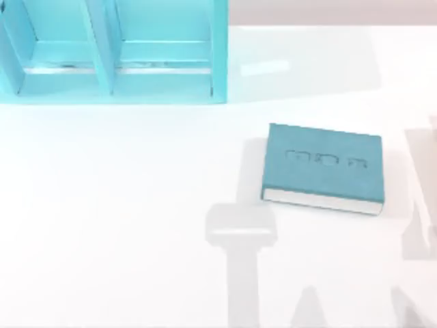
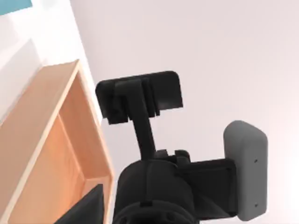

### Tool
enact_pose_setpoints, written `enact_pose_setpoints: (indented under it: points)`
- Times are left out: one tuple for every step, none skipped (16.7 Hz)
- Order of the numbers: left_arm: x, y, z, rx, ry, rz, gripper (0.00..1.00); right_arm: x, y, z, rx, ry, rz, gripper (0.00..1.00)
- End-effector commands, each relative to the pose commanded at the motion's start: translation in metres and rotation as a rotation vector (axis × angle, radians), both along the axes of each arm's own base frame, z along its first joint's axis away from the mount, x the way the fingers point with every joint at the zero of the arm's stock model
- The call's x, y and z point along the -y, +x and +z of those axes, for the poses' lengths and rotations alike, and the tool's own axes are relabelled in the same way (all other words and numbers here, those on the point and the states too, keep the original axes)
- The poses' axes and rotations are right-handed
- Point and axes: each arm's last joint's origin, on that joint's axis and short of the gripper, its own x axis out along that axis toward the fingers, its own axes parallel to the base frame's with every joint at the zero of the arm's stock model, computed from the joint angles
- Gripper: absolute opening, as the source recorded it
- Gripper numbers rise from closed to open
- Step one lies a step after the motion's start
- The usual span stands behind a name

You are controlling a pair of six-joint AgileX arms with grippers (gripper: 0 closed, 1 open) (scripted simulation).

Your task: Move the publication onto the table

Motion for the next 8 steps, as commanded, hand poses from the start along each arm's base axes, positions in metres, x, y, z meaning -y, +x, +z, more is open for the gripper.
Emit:
enact_pose_setpoints:
  points:
    - [0.009, 0.014, -0.027, -0.002, 0.097, 0.069, 1.00, 0.000, 0.000, 0.000, 0.000, 0.000, 0.000, 1.00]
    - [0.016, 0.027, -0.051, -0.004, 0.182, 0.132, 1.00, 0.000, 0.000, 0.000, 0.000, 0.000, 0.000, 1.00]
    - [0.020, 0.037, -0.068, -0.006, 0.243, 0.175, 1.00, 0.000, 0.000, 0.000, 0.000, 0.000, 0.000, 1.00]
    - [0.022, 0.044, -0.082, -0.007, 0.290, 0.209, 1.00, 0.000, 0.000, 0.000, 0.000, 0.000, 0.000, 1.00]
    - [0.023, 0.049, -0.090, -0.007, 0.319, 0.229, 1.00, 0.000, 0.000, 0.000, 0.000, 0.000, 0.000, 1.00]
    - [0.024, 0.049, -0.091, -0.007, 0.324, 0.233, 1.00, 0.000, 0.000, 0.000, 0.000, 0.000, 0.000, 1.00]
    - [0.024, 0.049, -0.091, -0.007, 0.324, 0.233, 1.00, 0.000, 0.000, 0.000, 0.000, 0.000, 0.000, 1.00]
    - [0.024, 0.049, -0.091, -0.007, 0.324, 0.233, 1.00, 0.000, 0.000, 0.000, 0.000, 0.000, 0.000, 1.00]
